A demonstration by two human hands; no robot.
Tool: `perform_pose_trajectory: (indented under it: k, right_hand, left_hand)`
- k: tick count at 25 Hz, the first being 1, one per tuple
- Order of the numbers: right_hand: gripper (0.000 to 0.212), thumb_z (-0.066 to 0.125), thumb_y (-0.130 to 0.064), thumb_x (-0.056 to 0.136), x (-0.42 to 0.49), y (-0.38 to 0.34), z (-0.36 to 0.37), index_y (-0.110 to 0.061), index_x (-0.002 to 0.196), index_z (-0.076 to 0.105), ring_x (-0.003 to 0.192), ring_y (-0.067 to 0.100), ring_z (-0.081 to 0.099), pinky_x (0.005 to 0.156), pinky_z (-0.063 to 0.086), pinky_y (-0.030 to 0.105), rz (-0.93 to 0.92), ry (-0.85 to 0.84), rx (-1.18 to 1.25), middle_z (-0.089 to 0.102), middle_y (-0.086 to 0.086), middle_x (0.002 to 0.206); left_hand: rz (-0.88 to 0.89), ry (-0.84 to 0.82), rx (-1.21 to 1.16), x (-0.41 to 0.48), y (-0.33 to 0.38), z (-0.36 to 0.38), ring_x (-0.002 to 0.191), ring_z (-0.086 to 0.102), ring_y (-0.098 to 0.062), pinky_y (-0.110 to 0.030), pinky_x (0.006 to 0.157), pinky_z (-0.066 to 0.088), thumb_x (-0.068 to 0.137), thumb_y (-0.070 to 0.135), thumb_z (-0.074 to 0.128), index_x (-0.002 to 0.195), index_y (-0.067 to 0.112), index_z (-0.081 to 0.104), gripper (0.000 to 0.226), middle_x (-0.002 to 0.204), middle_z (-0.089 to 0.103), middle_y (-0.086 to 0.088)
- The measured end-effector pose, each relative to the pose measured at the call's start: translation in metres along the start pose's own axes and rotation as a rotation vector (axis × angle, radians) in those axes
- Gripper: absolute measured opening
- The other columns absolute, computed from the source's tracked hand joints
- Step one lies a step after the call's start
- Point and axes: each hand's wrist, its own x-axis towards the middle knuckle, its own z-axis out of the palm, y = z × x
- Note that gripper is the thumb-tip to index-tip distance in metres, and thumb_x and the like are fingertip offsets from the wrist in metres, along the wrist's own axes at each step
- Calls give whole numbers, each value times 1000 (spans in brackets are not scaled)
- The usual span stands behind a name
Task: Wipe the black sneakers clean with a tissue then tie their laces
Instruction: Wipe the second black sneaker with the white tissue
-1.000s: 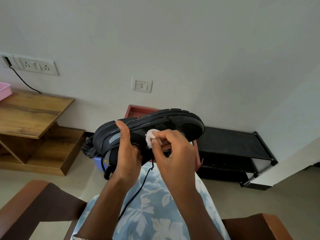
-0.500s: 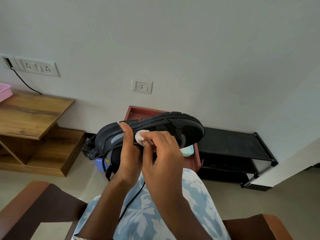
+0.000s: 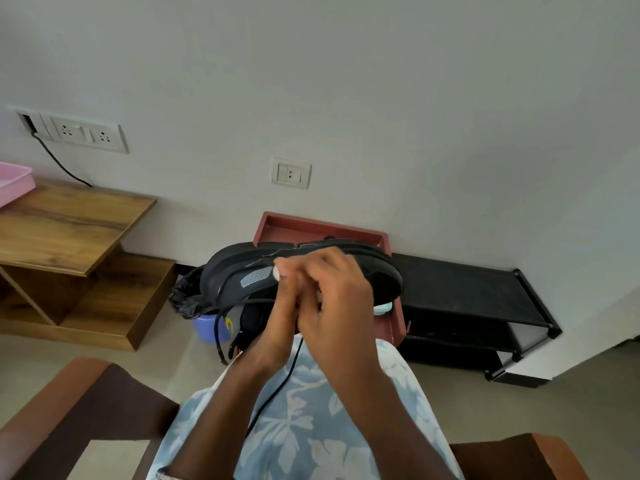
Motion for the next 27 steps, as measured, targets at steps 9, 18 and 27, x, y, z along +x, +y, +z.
perform_pose_trajectory:
  k: [9,18,27]
  right_hand:
    - [22,59,-7,87,16,20,-8,-20,89,77,91,15,60,73,43,20,66,31,-79,70,-7,93]
    - [31,59,11,83,22,73,-26,-15,86,76,89,24,67,76,46,25,244,118,-119,74,0,93]
    - [27,62,-1,91,22,38,-20,-20,100,78,96,12,64,85,51,27,-3,-116,21,71,-6,101]
  left_hand:
    - [39,1,74,-1,-13,-1,131,55,-13,-44,114,41,75,93,36,135,25,57,93,133,65,5]
    - [-19,37,140,2,-17,-5,139,42,0,-44,122,26,71,99,22,135,54,51,84,145,52,21]
    - [105,19,151,-8,-5,3,128,56,-6,-38,112,44,83,84,33,134,27,59,81,131,65,8]
